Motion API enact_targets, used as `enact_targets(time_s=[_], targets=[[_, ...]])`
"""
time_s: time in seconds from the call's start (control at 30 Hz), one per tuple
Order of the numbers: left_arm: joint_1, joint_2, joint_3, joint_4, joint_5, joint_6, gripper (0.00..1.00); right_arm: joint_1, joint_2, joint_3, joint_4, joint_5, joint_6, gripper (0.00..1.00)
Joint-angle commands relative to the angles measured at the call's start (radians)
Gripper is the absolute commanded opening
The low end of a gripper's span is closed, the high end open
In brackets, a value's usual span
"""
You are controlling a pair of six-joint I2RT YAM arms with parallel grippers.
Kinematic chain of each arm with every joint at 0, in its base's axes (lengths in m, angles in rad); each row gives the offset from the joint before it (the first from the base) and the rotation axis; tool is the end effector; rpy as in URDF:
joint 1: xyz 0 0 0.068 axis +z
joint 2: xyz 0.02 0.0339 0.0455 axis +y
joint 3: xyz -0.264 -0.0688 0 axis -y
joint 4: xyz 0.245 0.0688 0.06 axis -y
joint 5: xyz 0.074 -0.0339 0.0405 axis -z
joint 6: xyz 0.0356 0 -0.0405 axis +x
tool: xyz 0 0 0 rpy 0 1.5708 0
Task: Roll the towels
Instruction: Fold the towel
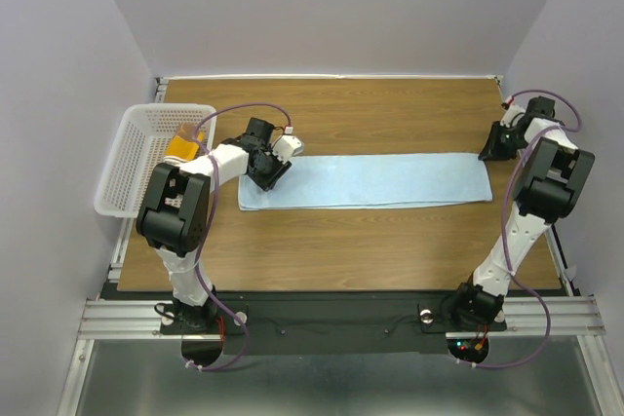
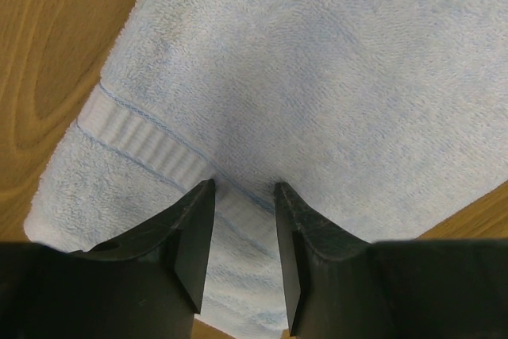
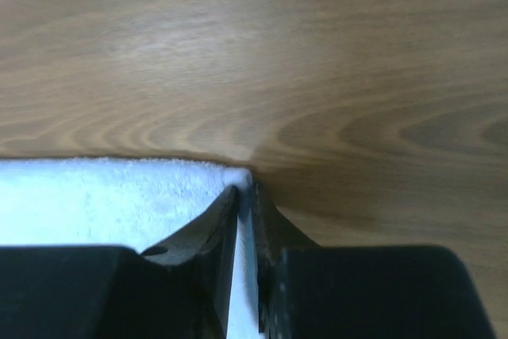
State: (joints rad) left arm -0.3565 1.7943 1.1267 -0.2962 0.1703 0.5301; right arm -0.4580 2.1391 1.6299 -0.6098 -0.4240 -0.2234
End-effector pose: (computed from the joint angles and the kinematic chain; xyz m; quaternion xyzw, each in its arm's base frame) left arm 0.3449 -0.1349 0.1768 0.4308 0.8480 -0.0550 0.3037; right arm 0.4116 -0.1866 0.1732 0.0647 0.9517 0.1201 0.2749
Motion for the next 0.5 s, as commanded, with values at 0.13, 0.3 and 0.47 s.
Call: enact_targets(time_s=[0.13,0.3,0.47], targets=[[0.01,-0.001,0.031,-0.018,-0.025,-0.007,0.46,-0.007,0.038,0.08,0.001,0.114,-0.054,0.17],[0.01,-0.019,0.038,-0.017,-0.017,-0.022,0.5,-0.007,-0.054,0.078,-0.005,0.08,-0.013,0.37],[0.01,-0.053,0.036,-0.02,0.0,-0.032,0.56,-0.013,-0.188,0.033,-0.083,0.07,-0.034,0.57]])
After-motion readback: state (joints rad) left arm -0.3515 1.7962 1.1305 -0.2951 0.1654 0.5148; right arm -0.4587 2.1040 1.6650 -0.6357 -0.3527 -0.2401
